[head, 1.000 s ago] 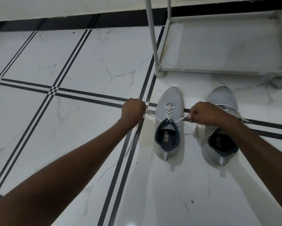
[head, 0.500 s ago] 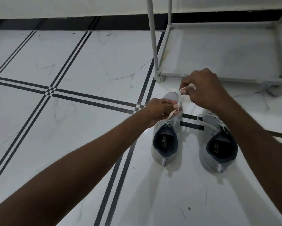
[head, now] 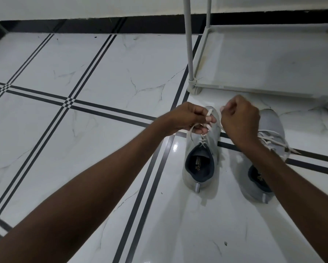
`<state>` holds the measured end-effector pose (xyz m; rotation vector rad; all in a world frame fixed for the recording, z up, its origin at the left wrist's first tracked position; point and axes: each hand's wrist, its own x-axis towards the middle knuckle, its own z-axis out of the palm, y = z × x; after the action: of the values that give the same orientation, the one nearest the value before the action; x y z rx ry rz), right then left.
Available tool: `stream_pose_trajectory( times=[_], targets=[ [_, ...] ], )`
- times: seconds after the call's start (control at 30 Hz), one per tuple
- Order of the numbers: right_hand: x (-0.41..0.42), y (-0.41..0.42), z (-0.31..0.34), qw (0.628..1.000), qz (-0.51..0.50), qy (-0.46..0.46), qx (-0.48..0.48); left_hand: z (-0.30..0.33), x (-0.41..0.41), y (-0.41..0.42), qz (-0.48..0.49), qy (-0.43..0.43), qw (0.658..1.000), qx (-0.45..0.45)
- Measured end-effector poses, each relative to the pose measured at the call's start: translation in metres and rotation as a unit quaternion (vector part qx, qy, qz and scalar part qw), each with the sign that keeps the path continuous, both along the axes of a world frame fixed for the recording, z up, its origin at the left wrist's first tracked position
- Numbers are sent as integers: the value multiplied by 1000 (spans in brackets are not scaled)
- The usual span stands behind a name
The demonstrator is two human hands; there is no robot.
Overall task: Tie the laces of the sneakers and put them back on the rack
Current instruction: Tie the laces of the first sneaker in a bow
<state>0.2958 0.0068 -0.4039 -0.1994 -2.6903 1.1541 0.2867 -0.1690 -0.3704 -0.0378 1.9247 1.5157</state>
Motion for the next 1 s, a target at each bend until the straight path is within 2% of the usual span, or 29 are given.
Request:
stream_pose_trajectory(
  times=[0.03, 0.1, 0.17, 0.23, 0.27, 0.37, 0.47, 0.53, 0.57, 0.67, 0.73, 0.8, 0.9, 1.0],
  targets=[
    [1, -2, -4, 993, 21, -83, -87, 1, 0, -1, -2, 9, 1000, -3],
    [6, -6, -8, 921, 82, -254, -283, 4, 0, -2, -21, 27, 999, -8],
    [9, -6, -13, 859, 132, -322, -376, 7, -1, -4, -54, 50, 997, -33],
    [9, -4, -18, 837, 176, -335, -396, 10, -3, -4, -106, 120, 981, -114],
    [8, -2, -20, 836, 189, -338, -388, 10, -4, -3, -132, 177, 960, -171],
    [3, 3, -24, 837, 213, -351, -362, 5, 1, 6, -172, 353, 869, -302],
    [2, 6, -21, 813, 238, -376, -376, -11, 13, 11, -151, 447, 806, -358],
    [1, 6, -20, 791, 254, -396, -390, -23, 21, 11, -106, 487, 787, -363],
    [1, 6, -20, 783, 251, -405, -400, -26, 24, 11, -70, 484, 800, -347],
    [-1, 7, -21, 766, 208, -414, -446, -28, 27, 9, 33, 410, 871, -271],
    [-2, 9, -20, 750, 183, -418, -479, -27, 28, 6, 70, 369, 895, -241],
    [-1, 9, -18, 738, 178, -424, -495, -26, 29, 7, 90, 344, 909, -220],
    [-1, 7, -16, 736, 169, -431, -494, -26, 33, 13, 91, 356, 903, -225],
    [-4, 10, -12, 729, 116, -417, -530, -24, 31, 11, 121, 299, 925, -202]
  ],
)
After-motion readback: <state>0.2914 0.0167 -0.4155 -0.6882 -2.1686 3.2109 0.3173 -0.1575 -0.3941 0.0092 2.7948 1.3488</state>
